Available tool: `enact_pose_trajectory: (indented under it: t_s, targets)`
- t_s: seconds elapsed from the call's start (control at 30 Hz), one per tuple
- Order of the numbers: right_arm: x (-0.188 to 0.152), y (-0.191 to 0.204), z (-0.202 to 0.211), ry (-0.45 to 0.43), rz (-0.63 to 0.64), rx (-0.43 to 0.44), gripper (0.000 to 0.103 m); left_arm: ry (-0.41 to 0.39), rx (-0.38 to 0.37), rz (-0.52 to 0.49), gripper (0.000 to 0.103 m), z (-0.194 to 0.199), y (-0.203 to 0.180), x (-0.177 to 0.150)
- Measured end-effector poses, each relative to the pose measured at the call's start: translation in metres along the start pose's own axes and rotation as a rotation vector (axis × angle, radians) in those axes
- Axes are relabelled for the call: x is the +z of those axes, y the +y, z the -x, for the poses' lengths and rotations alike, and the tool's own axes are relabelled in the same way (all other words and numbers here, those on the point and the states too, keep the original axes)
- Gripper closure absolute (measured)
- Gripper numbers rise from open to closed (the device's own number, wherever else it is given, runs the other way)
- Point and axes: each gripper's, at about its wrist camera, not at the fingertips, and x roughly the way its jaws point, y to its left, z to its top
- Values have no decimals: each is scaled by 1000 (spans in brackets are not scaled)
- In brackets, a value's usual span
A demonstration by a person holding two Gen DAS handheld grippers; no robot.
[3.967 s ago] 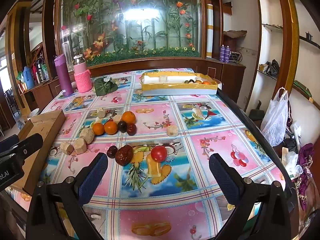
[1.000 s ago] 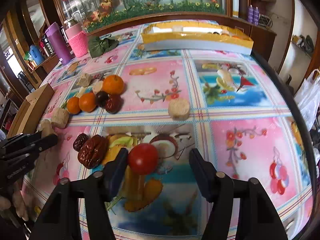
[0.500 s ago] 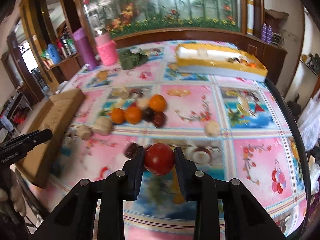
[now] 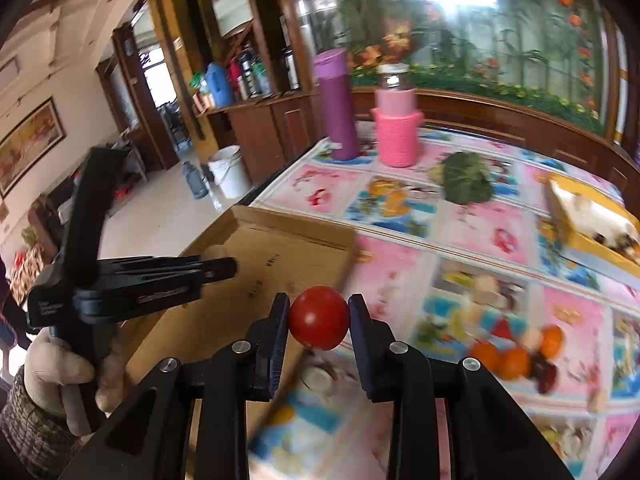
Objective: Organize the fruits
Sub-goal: 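Carry both items into the cardboard tray and open both tools, then withdraw both tools from the tray back toward the fruit pile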
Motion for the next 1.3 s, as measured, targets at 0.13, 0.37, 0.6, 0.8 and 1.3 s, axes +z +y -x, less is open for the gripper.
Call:
enact_pose_trajectory:
  t_s: [0.13,0.37,0.6,0.8,1.3]
  targets:
    - [14,24,-56,58,74,-12,70,32,26,40,74,-28,16,17]
    - [30,24,-128,142,106,-81,70,65,47,80,74,-55,32,30]
    - [34,26,-149,164,145,-104,67,59,31,89,60,-57,33,30]
    - [39,26,-126,96,146,-102,38,14,51,105,60,-32,34,26]
    - [-23,-41,64,-249,34,-311,7,-461,6,-22,7,137,-60,-49]
